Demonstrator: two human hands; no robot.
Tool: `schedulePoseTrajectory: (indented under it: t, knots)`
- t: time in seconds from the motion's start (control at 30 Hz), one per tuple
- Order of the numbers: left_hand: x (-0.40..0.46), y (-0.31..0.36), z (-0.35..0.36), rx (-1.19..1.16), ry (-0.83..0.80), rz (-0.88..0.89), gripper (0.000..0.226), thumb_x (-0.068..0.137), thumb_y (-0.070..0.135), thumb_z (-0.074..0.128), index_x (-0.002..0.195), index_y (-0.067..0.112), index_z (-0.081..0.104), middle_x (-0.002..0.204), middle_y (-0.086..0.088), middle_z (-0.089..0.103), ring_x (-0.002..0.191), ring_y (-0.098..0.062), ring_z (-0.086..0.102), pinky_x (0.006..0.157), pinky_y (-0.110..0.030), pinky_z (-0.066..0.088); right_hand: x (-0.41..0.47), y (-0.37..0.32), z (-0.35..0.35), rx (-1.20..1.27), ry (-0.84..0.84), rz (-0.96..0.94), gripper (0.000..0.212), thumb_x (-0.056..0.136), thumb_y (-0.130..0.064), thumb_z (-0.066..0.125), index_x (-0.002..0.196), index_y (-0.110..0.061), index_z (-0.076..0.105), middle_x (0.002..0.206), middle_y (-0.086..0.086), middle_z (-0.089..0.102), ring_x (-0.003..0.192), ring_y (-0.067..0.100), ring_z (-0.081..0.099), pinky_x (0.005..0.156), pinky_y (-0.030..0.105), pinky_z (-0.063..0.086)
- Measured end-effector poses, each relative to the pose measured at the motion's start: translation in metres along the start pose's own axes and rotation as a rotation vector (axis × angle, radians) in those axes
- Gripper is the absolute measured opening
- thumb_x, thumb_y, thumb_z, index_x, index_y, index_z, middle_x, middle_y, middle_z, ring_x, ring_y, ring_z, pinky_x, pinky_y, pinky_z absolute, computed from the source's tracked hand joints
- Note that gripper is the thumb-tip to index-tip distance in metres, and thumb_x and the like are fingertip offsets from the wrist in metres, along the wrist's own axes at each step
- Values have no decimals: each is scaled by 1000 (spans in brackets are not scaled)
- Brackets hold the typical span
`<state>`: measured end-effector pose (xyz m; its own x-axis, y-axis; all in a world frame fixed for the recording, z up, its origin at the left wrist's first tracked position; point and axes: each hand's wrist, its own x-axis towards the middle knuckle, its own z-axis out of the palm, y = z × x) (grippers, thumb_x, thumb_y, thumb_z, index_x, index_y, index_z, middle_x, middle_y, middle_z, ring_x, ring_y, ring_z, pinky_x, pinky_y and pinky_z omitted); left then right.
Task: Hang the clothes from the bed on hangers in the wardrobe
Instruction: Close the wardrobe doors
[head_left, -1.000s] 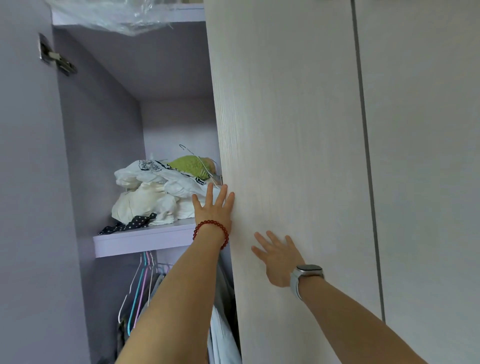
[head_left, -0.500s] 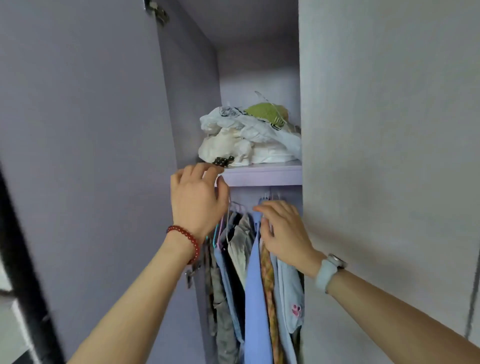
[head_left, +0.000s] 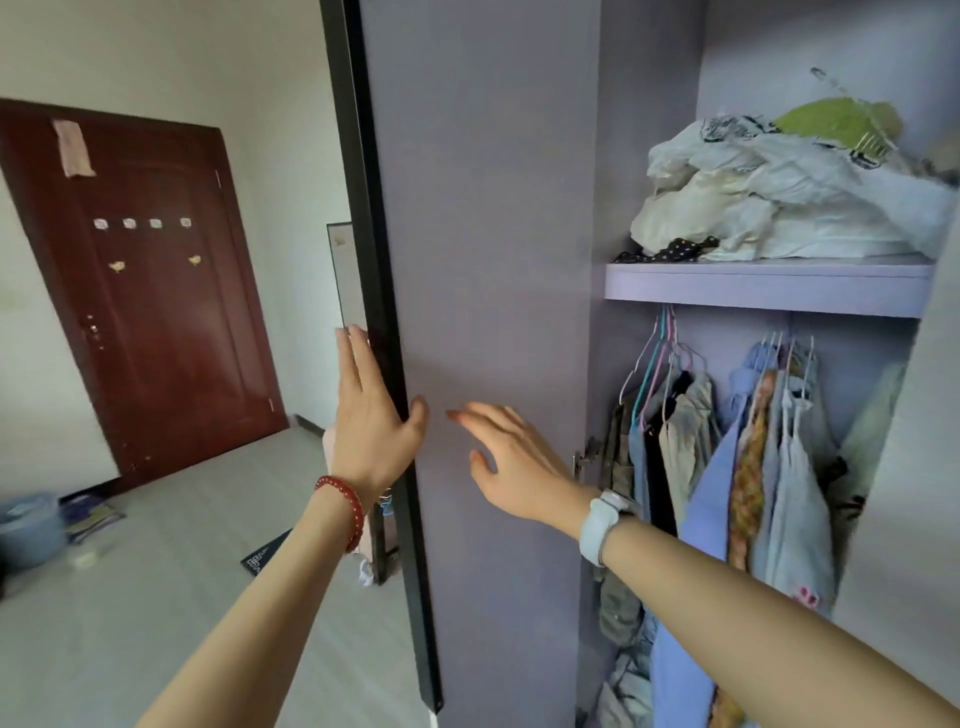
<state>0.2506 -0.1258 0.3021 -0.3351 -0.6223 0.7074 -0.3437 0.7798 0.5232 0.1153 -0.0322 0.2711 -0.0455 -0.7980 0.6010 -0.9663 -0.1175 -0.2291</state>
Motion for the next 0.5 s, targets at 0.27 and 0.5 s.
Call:
schedulePoseTrajectory:
  t: [0.27,0.5]
  knots:
    - [-28,4,-5,-347,-52,37,72,80,21,46,140,36,11,141,14,30,126,-20,44,104,-35,38,-20,-5,-5,199,18,70,45,93,-10,42,137,-17,40,140,-2,41,130,12,35,107,24,29]
    - [-61,80,18,-610,-175,222,50,94,-1,42,131,31,37,113,13,59,82,5,64,71,-6,47,-83,-4,-50,338,345,183,43,90,-14,41,132,-20,40,114,-13,50,105,-4,49,90,10,40]
